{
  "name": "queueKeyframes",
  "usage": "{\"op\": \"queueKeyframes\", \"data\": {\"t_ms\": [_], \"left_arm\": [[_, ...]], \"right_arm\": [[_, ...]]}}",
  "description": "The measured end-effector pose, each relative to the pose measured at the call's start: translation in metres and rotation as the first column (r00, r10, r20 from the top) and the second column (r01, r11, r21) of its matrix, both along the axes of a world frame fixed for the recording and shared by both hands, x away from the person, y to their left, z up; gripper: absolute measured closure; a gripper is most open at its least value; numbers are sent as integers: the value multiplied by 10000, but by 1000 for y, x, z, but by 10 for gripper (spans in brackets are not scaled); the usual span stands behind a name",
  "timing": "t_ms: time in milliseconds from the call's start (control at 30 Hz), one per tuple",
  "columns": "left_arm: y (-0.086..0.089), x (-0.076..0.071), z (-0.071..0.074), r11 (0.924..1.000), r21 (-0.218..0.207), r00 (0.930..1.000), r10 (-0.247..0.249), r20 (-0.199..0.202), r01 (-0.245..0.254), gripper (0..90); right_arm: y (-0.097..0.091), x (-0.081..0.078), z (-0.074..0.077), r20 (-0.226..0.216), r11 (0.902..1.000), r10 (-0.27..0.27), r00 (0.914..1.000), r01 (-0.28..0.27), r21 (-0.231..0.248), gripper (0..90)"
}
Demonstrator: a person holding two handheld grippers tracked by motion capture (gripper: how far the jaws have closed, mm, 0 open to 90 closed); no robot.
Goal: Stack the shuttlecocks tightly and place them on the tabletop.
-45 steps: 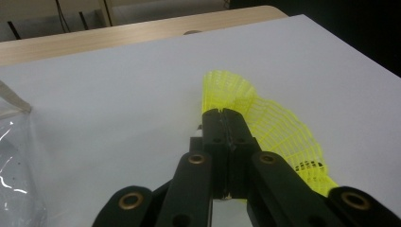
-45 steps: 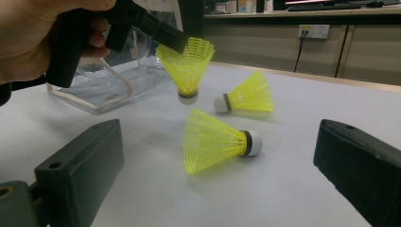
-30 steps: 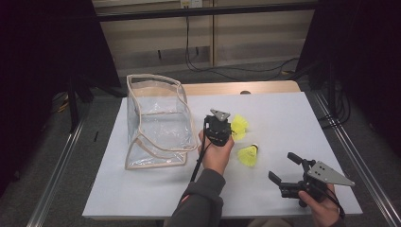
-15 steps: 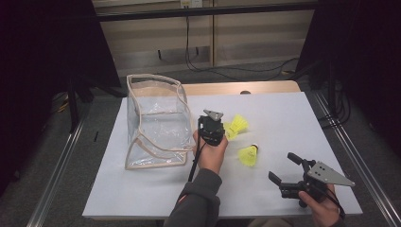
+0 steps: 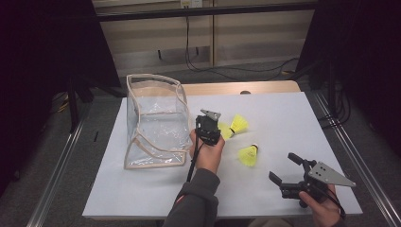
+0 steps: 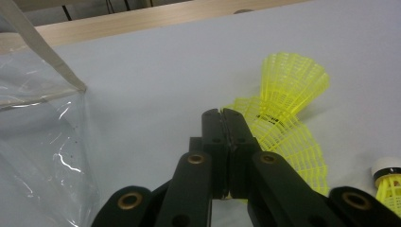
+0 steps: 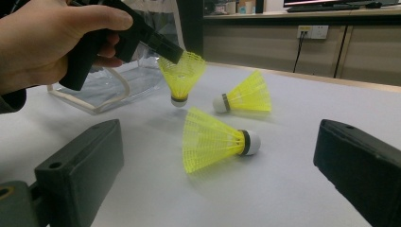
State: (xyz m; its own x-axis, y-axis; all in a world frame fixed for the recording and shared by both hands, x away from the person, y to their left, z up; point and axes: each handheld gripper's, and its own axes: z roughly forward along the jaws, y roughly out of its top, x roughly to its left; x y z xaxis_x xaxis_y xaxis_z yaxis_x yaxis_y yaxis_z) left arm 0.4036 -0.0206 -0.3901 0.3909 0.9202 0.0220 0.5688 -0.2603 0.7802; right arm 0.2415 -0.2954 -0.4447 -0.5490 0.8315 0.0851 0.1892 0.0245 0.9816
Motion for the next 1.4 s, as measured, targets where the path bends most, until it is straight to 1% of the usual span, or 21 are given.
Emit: {"op": "queueKeyframes", "data": {"t_ms": [33,67,133,167,300,333,367,467,533,567,667,733,833,933,967,1000,1067,1133,1167,1333,1400], "left_arm": [[0,0,0,10000,56,10000,50,-18,-50,891],[0,1,-1,9993,357,10000,90,8,-91,891],[-2,2,-3,9988,462,9999,148,36,-149,891],[-3,3,-5,9974,685,9997,212,112,-219,889],[-5,5,-7,9968,747,9995,275,169,-287,887],[-5,6,-7,9971,669,9993,349,164,-359,887],[-6,7,-9,9966,714,9990,385,247,-402,875],[-7,8,-10,9971,637,9990,394,217,-407,858],[-7,10,-12,9995,213,9997,230,69,-231,832],[-8,11,-12,9997,-205,9999,144,21,-144,821],[-8,12,-13,9978,-656,9999,-81,-119,73,787],[-9,12,-14,9978,-662,9998,-81,-191,69,776],[-11,13,-18,9966,-777,9991,-290,-319,265,758],[-13,13,-19,9969,-742,9993,-272,-260,252,754],[-13,14,-19,9965,-792,9994,-270,-214,253,757],[-14,15,-20,9955,-901,9991,-316,-294,288,757],[-14,16,-21,9958,-890,9995,-251,-210,232,757],[-13,18,-23,9930,-1146,9994,-300,-143,282,757],[-13,19,-24,9929,-1159,9994,-296,-157,276,757],[-11,21,-26,9932,-1160,9998,-149,-157,130,747],[-10,23,-27,9942,-1077,10000,20,-22,-22,746]], "right_arm": [[0,0,0,-19,10000,9,10000,-9,-11,19],[0,0,0,-59,10000,-1,10000,1,-3,19],[0,0,0,-28,10000,4,10000,-5,-12,19],[0,0,0,-31,10000,16,10000,-16,-2,19],[1,0,0,-62,10000,22,10000,-22,14,19],[1,0,0,-61,10000,28,10000,-28,0,19],[1,0,0,-64,10000,36,10000,-36,7,19],[1,0,0,-52,10000,27,10000,-27,1,19],[0,0,-1,-63,10000,37,10000,-37,-7,19],[0,0,-1,-42,10000,42,10000,-42,-40,19],[0,0,0,-37,10000,32,10000,-32,1,19],[0,0,0,-51,10000,47,10000,-47,-15,19],[0,1,-1,-61,10000,64,10000,-65,-43,19],[1,0,-1,-70,10000,73,9999,-73,-38,19],[1,0,-1,-82,10000,84,9999,-84,-32,19],[1,0,-1,-84,10000,93,9999,-93,-17,19],[1,1,-1,-76,9999,101,9999,-102,-42,19],[1,0,-1,-98,10000,93,9999,-93,-26,19],[1,0,-1,-80,10000,95,9999,-95,-23,19],[0,0,-1,-73,10000,78,9999,-79,-58,19],[0,0,-1,-51,10000,80,10000,-80,-29,19]]}}
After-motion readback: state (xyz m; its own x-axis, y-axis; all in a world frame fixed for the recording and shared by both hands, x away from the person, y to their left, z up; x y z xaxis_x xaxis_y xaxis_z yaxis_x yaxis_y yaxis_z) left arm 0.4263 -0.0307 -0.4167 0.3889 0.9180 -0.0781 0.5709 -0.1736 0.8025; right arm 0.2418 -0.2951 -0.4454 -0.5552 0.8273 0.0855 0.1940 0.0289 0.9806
